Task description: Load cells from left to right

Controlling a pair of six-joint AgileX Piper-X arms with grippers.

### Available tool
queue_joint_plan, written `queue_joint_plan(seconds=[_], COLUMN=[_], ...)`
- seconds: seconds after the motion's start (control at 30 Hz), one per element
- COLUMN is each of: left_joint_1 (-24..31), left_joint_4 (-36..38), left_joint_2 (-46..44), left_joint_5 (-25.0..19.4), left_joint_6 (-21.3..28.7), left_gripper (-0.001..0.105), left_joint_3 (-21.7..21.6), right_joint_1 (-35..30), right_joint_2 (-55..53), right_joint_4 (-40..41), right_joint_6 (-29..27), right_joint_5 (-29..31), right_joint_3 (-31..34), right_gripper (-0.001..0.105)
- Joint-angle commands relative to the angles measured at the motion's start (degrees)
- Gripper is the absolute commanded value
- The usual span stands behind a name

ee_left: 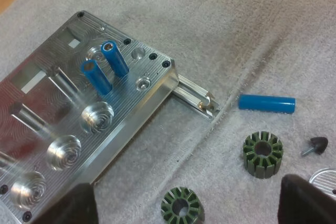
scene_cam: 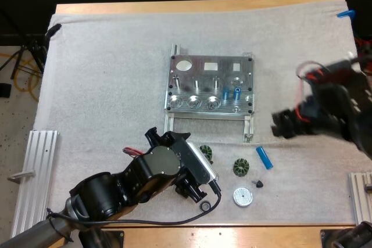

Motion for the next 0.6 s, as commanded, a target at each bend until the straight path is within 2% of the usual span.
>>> queue_joint_plan(seconds=[0.0,0.13,0.33,0.4,0.57], left_joint_1=[0.01,0.01,0.01,0.01,0.01], left_joint_4=[-0.18,-0.44,-0.58,-1.32,-4.33], left_joint_2=[-0.42,-0.42,-0.08,0.39,2.29], left_joint_5=[-1.00,-1.00,3.03,5.62,6.69], left_joint_6=[0.26,0.52,3.85,5.76,8.09], left_gripper=[0.069,0.069,0.069,0.069,0.069], left_joint_3=[-0.46,-0.46,-0.46,-0.46,-0.66], right_joint_1=[0.02,0.02,0.02,0.02,0.02], right_joint_2=[-4.02,-11.24,-19.75,-22.39,-27.37], right_joint_4=[0.14,1.65,6.65,8.53,11.87], right_joint_6=[1.29,3.33,4.60,4.60,4.60], right_joint_5=[0.00,0.00,-0.35,-0.35,-3.70], right_joint_3=[1.60,5.02,9.18,10.48,13.08], right_gripper=[0.070,0.070,0.070,0.070,0.070])
